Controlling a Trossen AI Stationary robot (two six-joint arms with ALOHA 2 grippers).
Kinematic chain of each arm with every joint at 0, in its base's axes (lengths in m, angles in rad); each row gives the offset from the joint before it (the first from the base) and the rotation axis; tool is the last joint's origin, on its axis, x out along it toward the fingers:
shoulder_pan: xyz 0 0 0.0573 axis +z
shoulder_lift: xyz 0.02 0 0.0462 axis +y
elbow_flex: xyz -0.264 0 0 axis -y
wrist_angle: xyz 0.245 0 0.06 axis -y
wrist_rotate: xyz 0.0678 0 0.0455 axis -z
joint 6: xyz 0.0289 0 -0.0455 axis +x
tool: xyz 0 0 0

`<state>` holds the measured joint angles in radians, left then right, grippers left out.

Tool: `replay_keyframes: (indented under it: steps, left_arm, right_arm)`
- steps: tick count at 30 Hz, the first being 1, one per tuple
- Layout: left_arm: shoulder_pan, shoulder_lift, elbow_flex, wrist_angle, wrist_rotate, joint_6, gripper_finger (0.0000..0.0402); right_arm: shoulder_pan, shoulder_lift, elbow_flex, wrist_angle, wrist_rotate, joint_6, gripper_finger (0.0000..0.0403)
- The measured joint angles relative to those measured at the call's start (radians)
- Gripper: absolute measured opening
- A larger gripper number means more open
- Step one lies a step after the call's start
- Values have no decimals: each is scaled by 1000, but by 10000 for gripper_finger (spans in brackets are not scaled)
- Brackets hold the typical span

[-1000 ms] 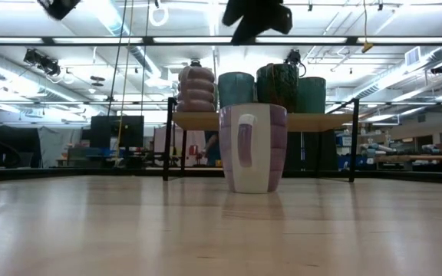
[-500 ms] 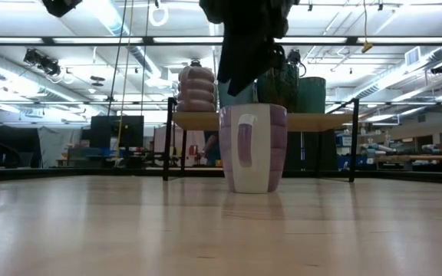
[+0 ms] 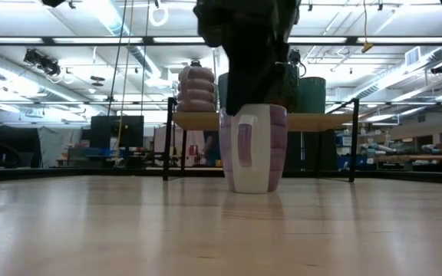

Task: Place coffee mugs
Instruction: Put the violet mug on the shelf

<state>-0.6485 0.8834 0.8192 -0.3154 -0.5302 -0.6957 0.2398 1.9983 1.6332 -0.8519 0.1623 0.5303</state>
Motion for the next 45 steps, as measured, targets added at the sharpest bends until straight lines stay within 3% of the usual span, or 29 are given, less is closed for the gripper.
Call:
replay_keyframes:
  steps: [7,20,25,32,38,45]
  left_arm:
    - [-1,-82,0,-21,4,1,34]
    - [-1,-140,0,-27,11,12,34]
    - [-1,-145,0,-29,11,12,34]
    - [-1,-145,0,-60,12,11,34]
    - [-1,-145,0,-72,12,31,34]
    - [-1,-146,0,-72,10,79,34]
  right_arm:
    - [-16,20,-1,-8,-7,-22,158]
    - [1,12,-3,-148,-95,-275,23]
    - [5,1,-3,-173,-171,-342,24]
    - [-6,-35,-4,-293,-192,-381,37]
    - [-25,-140,-5,-376,-196,-396,24]
    - [-66,-275,-129,-371,-178,-337,31]
